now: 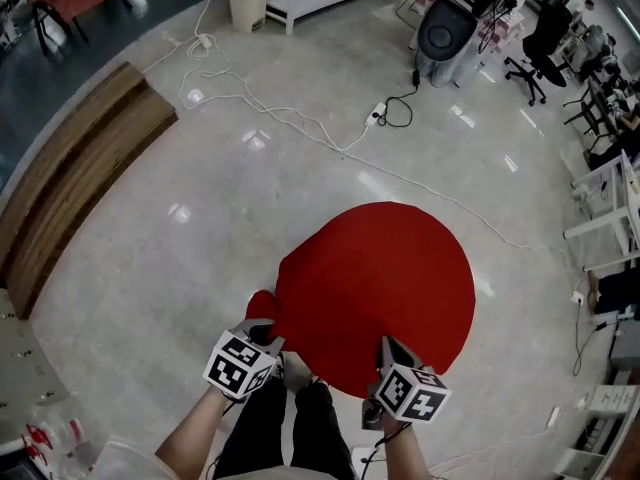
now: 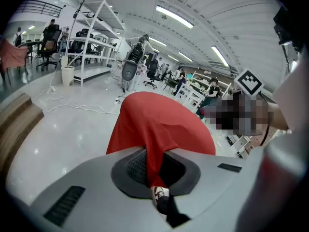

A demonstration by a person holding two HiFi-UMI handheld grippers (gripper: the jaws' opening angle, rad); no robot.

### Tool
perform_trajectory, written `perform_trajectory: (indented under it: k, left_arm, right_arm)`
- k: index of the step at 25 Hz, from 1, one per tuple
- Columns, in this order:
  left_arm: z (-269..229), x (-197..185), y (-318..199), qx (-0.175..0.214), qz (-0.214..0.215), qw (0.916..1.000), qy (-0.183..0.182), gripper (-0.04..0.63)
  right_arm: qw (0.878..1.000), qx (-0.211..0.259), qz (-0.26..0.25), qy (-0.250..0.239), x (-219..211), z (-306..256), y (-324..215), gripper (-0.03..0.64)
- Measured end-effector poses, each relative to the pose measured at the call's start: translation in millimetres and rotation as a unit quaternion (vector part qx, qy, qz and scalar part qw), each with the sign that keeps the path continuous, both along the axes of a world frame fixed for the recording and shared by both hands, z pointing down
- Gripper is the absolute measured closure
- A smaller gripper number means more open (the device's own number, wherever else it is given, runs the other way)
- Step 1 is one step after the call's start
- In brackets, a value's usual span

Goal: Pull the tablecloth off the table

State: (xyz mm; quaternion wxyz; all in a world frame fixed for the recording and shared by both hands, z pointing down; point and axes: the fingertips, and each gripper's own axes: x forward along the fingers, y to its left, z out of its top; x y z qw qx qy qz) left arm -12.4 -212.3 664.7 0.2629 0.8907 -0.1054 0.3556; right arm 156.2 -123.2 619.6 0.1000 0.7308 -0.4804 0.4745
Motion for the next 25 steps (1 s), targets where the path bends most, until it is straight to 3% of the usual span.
perform_trajectory:
  k: [7,16,17,19,25]
  left_arm:
    - [-18,9,-5,0.004,-0.029,0.9994,0.020,0.577]
    - [-67,35,3,0.054,0.012,0.9984,0.015,0.577]
    - [-69,35,2,0.052,0.012,0.9985,0.015,0.577]
    - [-73,36,0,0.048,0.008,0.9987,0.016,0.577]
    - [-91,45,-3,0.057,0.001,0.9981,0.023,0.577]
  right_arm:
    - [1.000,0.002,-0.008,0.008,0,3,-1,0.589]
    - [0.998,0.017,-0.055,-0.002,1,-11,-11,0.588]
    - [0.998,0.017,-0.059,-0.006,2,-10,-13,0.575]
    - [0.998,0.018,-0.065,-0.015,4,-9,-17,0.464]
    - [0.995,0.025,-0.090,-0.029,11,-11,-28,0.463]
